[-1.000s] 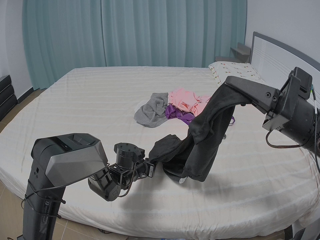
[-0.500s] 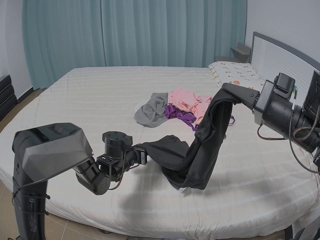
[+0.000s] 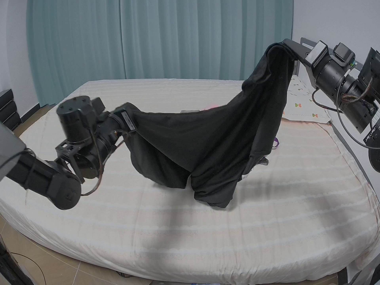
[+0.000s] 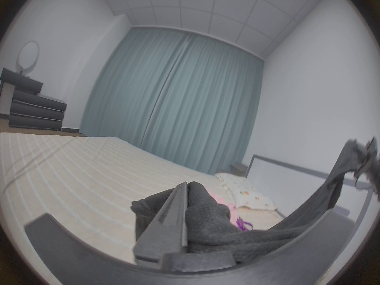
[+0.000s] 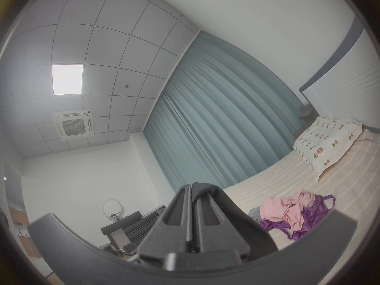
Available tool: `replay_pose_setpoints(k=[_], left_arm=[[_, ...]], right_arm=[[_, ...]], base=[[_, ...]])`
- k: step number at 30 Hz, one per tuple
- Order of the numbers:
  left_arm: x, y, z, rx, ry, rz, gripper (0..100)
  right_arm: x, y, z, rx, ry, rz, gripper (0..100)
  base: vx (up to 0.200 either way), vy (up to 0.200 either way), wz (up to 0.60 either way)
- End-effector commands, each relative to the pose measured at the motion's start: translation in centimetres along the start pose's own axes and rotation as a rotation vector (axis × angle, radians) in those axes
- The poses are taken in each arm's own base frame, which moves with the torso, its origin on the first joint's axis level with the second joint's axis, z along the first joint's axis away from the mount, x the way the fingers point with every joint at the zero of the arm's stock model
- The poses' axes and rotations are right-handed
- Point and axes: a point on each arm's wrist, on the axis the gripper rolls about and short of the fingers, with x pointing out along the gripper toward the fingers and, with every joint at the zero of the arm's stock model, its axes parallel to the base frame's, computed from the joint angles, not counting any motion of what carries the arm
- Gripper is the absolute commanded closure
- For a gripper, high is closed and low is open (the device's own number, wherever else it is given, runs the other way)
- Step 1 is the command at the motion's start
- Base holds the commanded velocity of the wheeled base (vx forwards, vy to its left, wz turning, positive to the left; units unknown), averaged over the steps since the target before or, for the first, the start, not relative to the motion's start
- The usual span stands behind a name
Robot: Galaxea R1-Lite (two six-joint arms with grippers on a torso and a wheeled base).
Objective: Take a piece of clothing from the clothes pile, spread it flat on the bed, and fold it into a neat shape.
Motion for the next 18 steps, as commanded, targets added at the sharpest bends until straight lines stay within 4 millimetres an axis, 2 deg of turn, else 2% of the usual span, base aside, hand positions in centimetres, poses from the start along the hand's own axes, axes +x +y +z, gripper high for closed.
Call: replay_pose_setpoints(k=[1, 3, 4, 6, 9, 11, 14, 18], left_arm=[[-3.8, 1.3, 2.9, -0.069, -0.045, 0.017, 100], [-4.2, 1.9, 1.4, -0.116, 0.01, 0.038, 100], [-4.3, 2.0, 1.1, -0.123, 0.019, 0.042, 100], [-4.7, 2.5, -1.3, -0.184, 0.106, 0.068, 100], [-6.3, 2.7, -4.5, -0.19, 0.245, 0.046, 100], [-6.5, 3.2, -6.0, -0.196, 0.315, 0.042, 100], [-6.4, 3.3, -7.2, -0.277, 0.359, 0.058, 100], [-6.7, 3.5, -7.7, -0.323, 0.385, 0.074, 100]], right_arm=[[-0.9, -2.3, -2.8, -0.018, 0.066, -0.078, 100], [-1.3, -4.1, -5.5, -0.008, 0.14, -0.123, 100], [-1.4, -4.3, -5.7, -0.008, 0.145, -0.127, 100], [-1.9, -6.0, -8.7, 0.002, 0.207, -0.17, 100], [-3.3, -7.0, -12.3, 0.013, 0.305, -0.186, 100], [-3.7, -8.0, -14.2, 0.018, 0.343, -0.203, 100], [-3.7, -9.2, -15.8, 0.042, 0.326, -0.212, 100], [-4.4, -9.8, -16.6, 0.084, 0.33, -0.231, 100]], base=[[0.0, 0.0, 0.0], [0.0, 0.0, 0.0], [0.0, 0.0, 0.0], [0.0, 0.0, 0.0], [0.0, 0.0, 0.0], [0.0, 0.0, 0.0], [0.0, 0.0, 0.0], [0.0, 0.0, 0.0]])
